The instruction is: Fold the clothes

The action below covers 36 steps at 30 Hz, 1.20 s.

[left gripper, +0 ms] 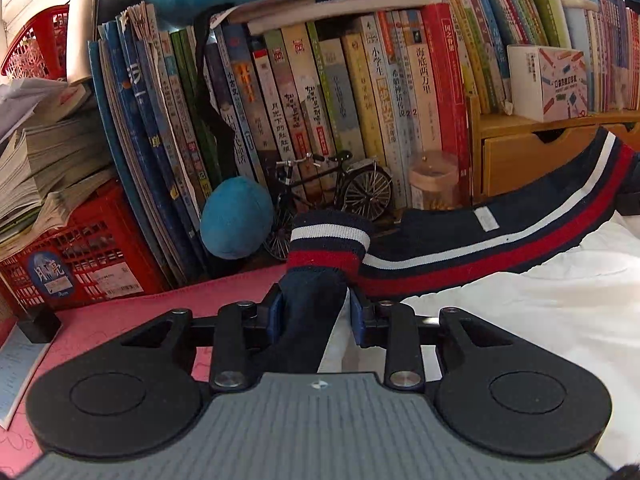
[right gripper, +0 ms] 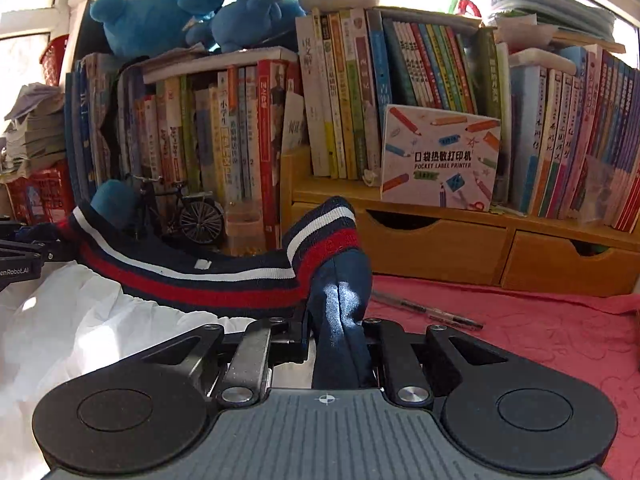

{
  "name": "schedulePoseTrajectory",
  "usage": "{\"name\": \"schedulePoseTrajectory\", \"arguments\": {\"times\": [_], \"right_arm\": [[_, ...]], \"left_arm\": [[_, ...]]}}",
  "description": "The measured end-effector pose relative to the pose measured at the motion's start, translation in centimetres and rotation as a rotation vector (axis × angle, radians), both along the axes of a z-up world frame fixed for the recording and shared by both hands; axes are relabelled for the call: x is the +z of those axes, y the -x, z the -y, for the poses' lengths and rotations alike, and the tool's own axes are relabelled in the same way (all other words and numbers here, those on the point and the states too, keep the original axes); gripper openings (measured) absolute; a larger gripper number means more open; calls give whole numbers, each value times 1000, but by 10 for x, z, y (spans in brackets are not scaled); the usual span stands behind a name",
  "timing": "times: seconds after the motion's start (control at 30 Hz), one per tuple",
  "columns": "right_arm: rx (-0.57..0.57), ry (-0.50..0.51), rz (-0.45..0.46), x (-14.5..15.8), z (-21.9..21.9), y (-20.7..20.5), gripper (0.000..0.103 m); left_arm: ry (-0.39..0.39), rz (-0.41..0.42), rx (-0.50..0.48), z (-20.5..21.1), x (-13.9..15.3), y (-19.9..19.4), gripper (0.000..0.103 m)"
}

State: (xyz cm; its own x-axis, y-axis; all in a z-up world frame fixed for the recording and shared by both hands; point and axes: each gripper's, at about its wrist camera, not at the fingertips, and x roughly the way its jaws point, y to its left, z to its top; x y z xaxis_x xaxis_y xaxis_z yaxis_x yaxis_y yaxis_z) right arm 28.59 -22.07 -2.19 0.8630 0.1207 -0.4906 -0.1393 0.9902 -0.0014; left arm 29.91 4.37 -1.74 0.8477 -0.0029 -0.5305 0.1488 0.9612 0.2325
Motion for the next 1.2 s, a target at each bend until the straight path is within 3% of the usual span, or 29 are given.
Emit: {"name": "schedulePoseTrajectory", "arguments": {"times": [0.1, 0.13, 0.3, 0.37, 0.47, 0.53, 0.67, 0.8, 0.87, 1.03, 1.13, 1.2], "right_arm": [[-13, -21, -45, -23, 4, -9, 22], [-16, -36, -62, -26, 7, -11, 24], [-25, -151, -147, -37, 23, -25, 43], [-22, -166, -164, -34, 28, -27, 48], [-64, -116, -113, -17, 32, 0, 77], [-63, -113, -57, -4, 30, 34, 91], [-13, -114, 32, 16, 18, 109, 97], [106, -120, 45, 21, -28, 181, 99], [213, -14, 67, 21, -62, 207, 99], [487, 479, 215, 8, -129, 261, 97], [572, 582, 188, 3, -138, 259, 91], [593, 612, 155, -2, -144, 246, 76]], "left_arm": [[-48, -33, 8, 1, -25, -5, 52], [-37, -42, 26, -2, -25, -6, 54], [21, -83, 121, -16, -26, -15, 91], [72, -101, 158, -28, -18, -14, 91], [161, -76, 195, -55, 5, 11, 91], [151, -29, 212, -68, 20, 42, 91], [101, 37, 148, -67, 41, 116, 94], [8, 138, 48, -39, 42, 188, 102], [-73, 134, -37, -35, 35, 199, 102], [-275, 121, -250, -26, 16, 227, 98], [-374, 116, -372, -20, 6, 239, 98], [-418, 124, -452, -10, -1, 242, 98]]}}
